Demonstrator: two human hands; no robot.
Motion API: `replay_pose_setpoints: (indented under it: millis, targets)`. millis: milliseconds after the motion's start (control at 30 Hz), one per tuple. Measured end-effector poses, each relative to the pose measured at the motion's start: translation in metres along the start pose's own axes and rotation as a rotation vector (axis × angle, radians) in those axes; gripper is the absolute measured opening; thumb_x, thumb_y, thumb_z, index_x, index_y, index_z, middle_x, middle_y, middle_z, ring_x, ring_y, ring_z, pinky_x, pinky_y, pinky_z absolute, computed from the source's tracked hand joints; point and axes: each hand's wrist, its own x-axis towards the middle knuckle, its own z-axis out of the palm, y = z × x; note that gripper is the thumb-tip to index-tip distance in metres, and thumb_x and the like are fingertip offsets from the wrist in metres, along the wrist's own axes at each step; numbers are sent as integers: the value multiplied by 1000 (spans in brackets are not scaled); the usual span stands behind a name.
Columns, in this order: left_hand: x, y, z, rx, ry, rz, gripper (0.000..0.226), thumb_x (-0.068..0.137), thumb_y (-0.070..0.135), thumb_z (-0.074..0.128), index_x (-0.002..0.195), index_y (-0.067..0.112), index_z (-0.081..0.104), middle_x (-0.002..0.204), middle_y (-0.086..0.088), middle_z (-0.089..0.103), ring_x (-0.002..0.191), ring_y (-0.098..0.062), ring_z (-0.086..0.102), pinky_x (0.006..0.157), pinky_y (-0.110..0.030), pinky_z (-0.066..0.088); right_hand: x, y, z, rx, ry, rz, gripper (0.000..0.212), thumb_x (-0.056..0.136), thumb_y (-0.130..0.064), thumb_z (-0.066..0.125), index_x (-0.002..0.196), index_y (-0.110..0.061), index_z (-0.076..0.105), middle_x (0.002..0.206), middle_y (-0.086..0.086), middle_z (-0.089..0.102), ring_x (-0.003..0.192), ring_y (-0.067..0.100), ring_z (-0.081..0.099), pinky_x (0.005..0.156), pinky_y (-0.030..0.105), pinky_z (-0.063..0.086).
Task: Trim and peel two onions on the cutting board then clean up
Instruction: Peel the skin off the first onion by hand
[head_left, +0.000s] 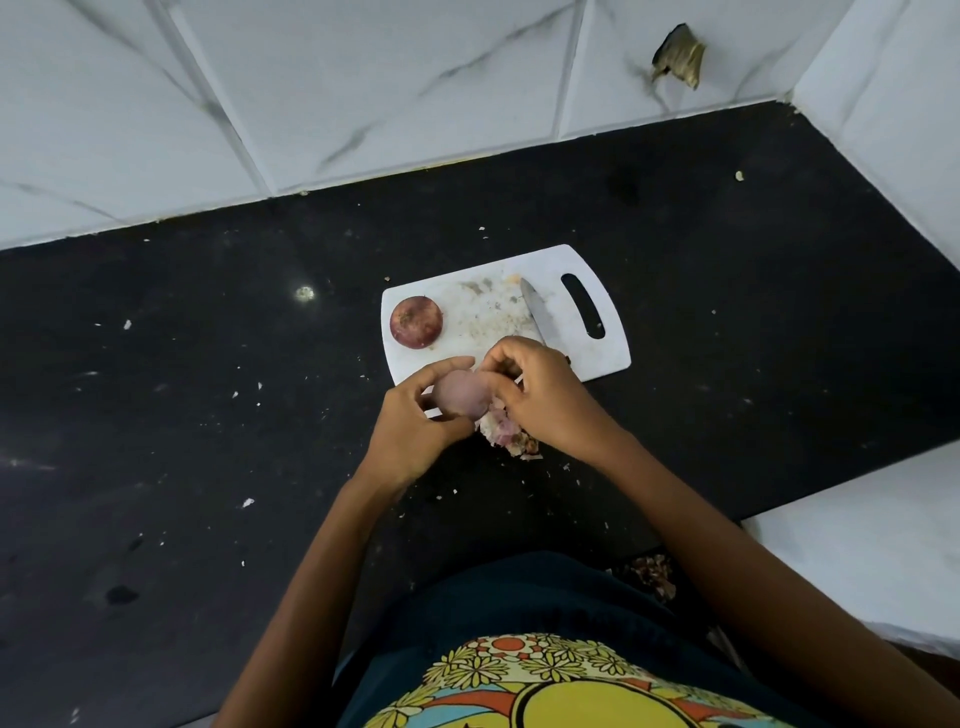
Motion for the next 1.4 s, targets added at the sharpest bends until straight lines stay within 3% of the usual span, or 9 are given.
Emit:
replay_pose_setpoints:
  millis: [233,367,567,733,833,900,1000,1167,1400]
  targets:
    - [-2,2,0,-94,-73,-47,61,71,-20,69,113,24,65,110,13,66,93,-1,66,73,-16,50,2,19,-6,-98,-16,189,11,91,-12,63,94,-1,61,84,5,63,78,18,60,71,29,49]
    - [-2,0,0,-147,-49,-70,61,71,-21,68,109,26,66,112,13,66,95,-5,66,75,-18,52,-1,23,-5,-73,-9,222,8,89,-7,64,96,-5,62,75,-7,56,69,6,56,69,22,50]
    - [0,-2,1,-189,2,-100,59,71,-20,68,108,26,65,112,8,66,91,-9,67,78,-23,56,4,7,-21,-48,-116,148,17,94,-5,55,101,-9,70,86,-2,68,77,7,64,69,9,47]
    - [1,-3,-1,-166,7,-103,59,71,-17,71,110,27,65,113,5,67,92,-10,66,77,-22,54,4,-7,-33,42,-137,104,10,80,-15,70,90,-17,72,93,-5,62,81,8,63,68,19,50]
    - [1,-4,-1,-155,4,-100,59,71,-16,71,114,24,64,109,2,68,90,-10,67,75,-20,53,1,-14,-32,83,-222,105,31,73,-32,80,99,-24,67,105,-8,63,90,7,63,75,22,54]
    - [1,-3,0,-145,-3,-88,60,71,-17,70,114,23,64,107,2,70,88,-7,68,73,-19,52,-2,-16,-25,13,-202,58,41,70,-30,83,106,-19,66,102,-5,65,88,9,62,75,26,55]
    - [1,-4,0,-158,-8,-89,60,70,-18,70,113,23,66,108,-1,71,92,-12,68,77,-22,54,-4,-17,-18,-12,-117,14,34,72,-18,80,103,-10,69,90,-1,67,81,12,64,75,31,56]
    - [1,-9,-2,-153,-20,-102,61,68,-18,72,113,23,68,113,0,70,101,-19,64,92,-41,53,-2,-13,-25,96,-114,29,12,79,-7,72,91,-8,74,76,-6,68,67,-4,63,63,8,49]
    - [3,-12,-1,-149,-18,-109,62,67,-18,72,113,23,68,115,3,70,109,-27,64,95,-47,53,-5,-9,-28,156,-157,52,16,78,-9,75,94,-12,71,83,-6,68,72,-8,61,64,7,46]
